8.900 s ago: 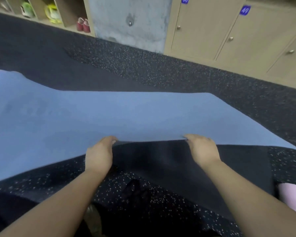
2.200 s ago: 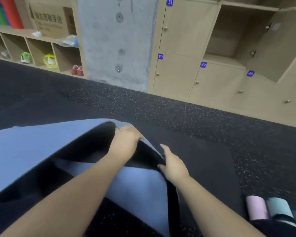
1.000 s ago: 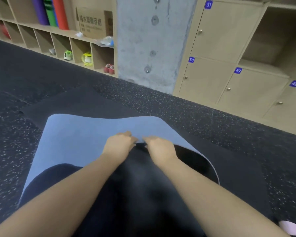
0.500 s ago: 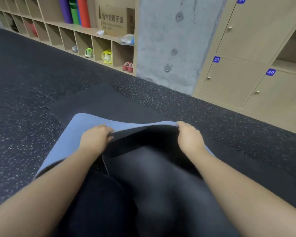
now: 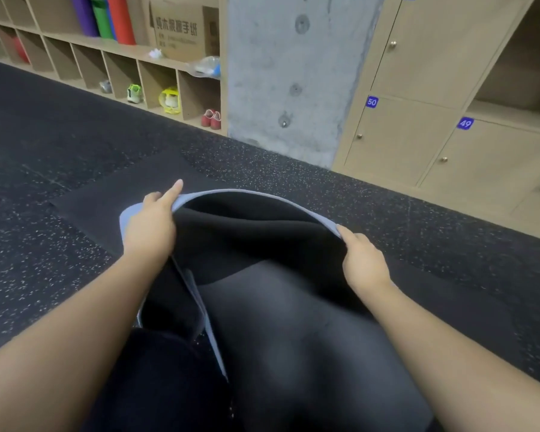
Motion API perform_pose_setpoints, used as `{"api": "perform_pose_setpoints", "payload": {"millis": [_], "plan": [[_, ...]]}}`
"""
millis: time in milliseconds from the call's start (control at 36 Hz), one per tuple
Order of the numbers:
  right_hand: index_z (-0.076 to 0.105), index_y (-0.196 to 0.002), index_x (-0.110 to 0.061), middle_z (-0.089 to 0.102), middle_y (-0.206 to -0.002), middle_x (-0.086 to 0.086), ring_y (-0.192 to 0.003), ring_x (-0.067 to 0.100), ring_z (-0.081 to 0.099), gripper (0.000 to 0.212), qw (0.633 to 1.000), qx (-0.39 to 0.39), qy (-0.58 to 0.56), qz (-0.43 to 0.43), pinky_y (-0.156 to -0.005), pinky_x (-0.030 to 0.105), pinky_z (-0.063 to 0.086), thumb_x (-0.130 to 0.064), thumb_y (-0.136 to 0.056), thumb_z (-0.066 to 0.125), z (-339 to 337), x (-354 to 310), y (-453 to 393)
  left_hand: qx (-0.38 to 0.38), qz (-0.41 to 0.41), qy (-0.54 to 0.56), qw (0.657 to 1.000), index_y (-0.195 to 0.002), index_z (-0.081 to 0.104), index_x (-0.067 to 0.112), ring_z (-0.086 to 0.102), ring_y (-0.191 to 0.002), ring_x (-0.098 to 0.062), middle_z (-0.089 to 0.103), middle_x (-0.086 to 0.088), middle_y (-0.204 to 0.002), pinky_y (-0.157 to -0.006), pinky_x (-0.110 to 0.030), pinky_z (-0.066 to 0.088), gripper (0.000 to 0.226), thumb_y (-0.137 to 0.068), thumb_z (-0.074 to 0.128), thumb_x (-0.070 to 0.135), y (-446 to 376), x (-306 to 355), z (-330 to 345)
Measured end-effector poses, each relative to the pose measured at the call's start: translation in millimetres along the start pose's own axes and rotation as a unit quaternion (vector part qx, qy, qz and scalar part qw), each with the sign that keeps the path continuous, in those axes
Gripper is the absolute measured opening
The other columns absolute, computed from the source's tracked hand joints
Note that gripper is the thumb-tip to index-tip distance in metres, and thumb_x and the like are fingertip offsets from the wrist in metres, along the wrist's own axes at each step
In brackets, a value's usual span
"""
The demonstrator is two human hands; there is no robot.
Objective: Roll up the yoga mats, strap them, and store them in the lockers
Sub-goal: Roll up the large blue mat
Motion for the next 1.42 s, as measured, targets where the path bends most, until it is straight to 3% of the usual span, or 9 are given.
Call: {"api": "perform_pose_setpoints", "payload": {"millis": [222,333,417,556,722,889,1056,1194,1417], "plan": [[0.027,-0.153,-0.026,0.052,-0.126,0.009,-0.104,0.028,0.056,0.065,0.998,-0.04,0.01,0.045,-0.084,0.033,0.042,0.004,-0.097,0.037,9,42,1,0.011,0.122,0.104,0.987,-0.148,0.029,0.042,0.044,-0.13,-0.035,0.02,-0.004,-0.159,-0.099,-0.038,0.04,0.089,-0.084,0.031,-0.018,-16,101,14],[0.007,-0.156,-0.016,0.038,-0.144,0.012,-0.119,0.028,0.051,0.067,0.995,-0.024,-0.023,0.094,-0.089,0.032,0.045,-0.012,-0.101,0.045,14,66,4,-0.02,0.168,0.117,0.979,-0.149,0.019,0.048,0.051,-0.118,-0.035,0.014,0.0,-0.16,-0.085,-0.038,0.044,0.091,-0.087,0.034,-0.017,-7,150,58],[-0.008,-0.155,-0.015,0.009,-0.16,0.016,-0.146,0.034,0.017,0.085,0.993,0.029,-0.031,0.106,-0.115,0.039,0.03,-0.022,-0.097,0.054,2,78,9,-0.081,0.22,0.111,0.966,-0.15,0.016,0.045,0.046,-0.127,-0.031,0.008,0.001,-0.162,-0.091,-0.035,0.042,0.09,-0.087,0.032,-0.017,16,187,101],[-0.004,-0.155,-0.03,-0.008,-0.163,0.006,-0.149,0.032,0.001,0.081,0.998,0.024,0.009,0.053,-0.117,0.047,0.024,-0.022,-0.098,0.052,-3,79,17,-0.285,0.332,0.144,0.888,-0.151,0.016,0.033,0.016,-0.147,-0.02,0.005,0.0,-0.162,-0.115,-0.023,0.014,0.067,-0.098,0.038,-0.001,70,232,187],[-0.004,-0.155,-0.034,-0.009,-0.163,0.001,-0.15,0.029,-0.003,0.075,0.994,-0.079,-0.008,0.081,-0.12,0.045,0.016,-0.025,-0.101,0.048,36,112,35,-0.334,0.243,-0.034,0.91,-0.153,-0.002,0.033,-0.001,-0.149,-0.024,-0.011,-0.001,-0.161,-0.118,-0.052,0.014,0.079,-0.098,0.053,0.026,89,196,255],[-0.002,-0.155,-0.035,-0.007,-0.163,0.003,-0.15,0.029,-0.003,0.072,0.985,-0.14,-0.024,0.099,-0.12,0.048,0.015,-0.029,-0.102,0.047,74,137,45,-0.388,0.161,-0.053,0.906,-0.152,-0.01,0.033,0.009,-0.148,-0.027,-0.019,-0.003,-0.16,-0.115,-0.051,0.024,0.089,-0.095,0.057,0.039,94,128,292],[0.005,-0.155,-0.035,-0.005,-0.163,0.004,-0.15,0.031,0.0,0.071,0.979,-0.181,-0.026,0.093,-0.12,0.045,0.017,-0.03,-0.1,0.05,108,137,47,-0.419,0.201,-0.069,0.883,-0.152,0.001,0.041,0.015,-0.145,-0.026,-0.009,0.0,-0.16,-0.11,-0.046,0.034,0.082,-0.094,0.059,0.032,112,108,315],[0.014,-0.155,-0.031,-0.001,-0.163,0.006,-0.15,0.031,0.002,0.064,0.971,-0.22,-0.012,0.094,-0.118,0.047,0.021,-0.035,-0.101,0.048,134,144,51,-0.412,0.294,-0.224,0.833,-0.15,-0.011,0.044,-0.023,-0.145,-0.03,-0.026,-0.001,-0.157,-0.116,-0.058,0.004,0.095,-0.089,0.062,0.047,128,121,323],[0.016,-0.154,-0.031,0.002,-0.163,0.003,-0.15,0.032,0.0,0.061,0.959,-0.268,0.0,0.092,-0.118,0.047,0.02,-0.04,-0.101,0.045,159,155,59,-0.444,0.409,-0.357,0.712,-0.152,-0.011,0.034,-0.024,-0.145,-0.029,-0.007,0.0,-0.162,-0.11,-0.065,-0.008,0.11,-0.078,0.066,0.062,143,129,342]]}}
Point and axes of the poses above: each hand's wrist, its own y-axis away from the middle knuckle, its own z-axis out of the palm, x = y × z, the point moved 8 cm from there along -y, towards the middle knuckle
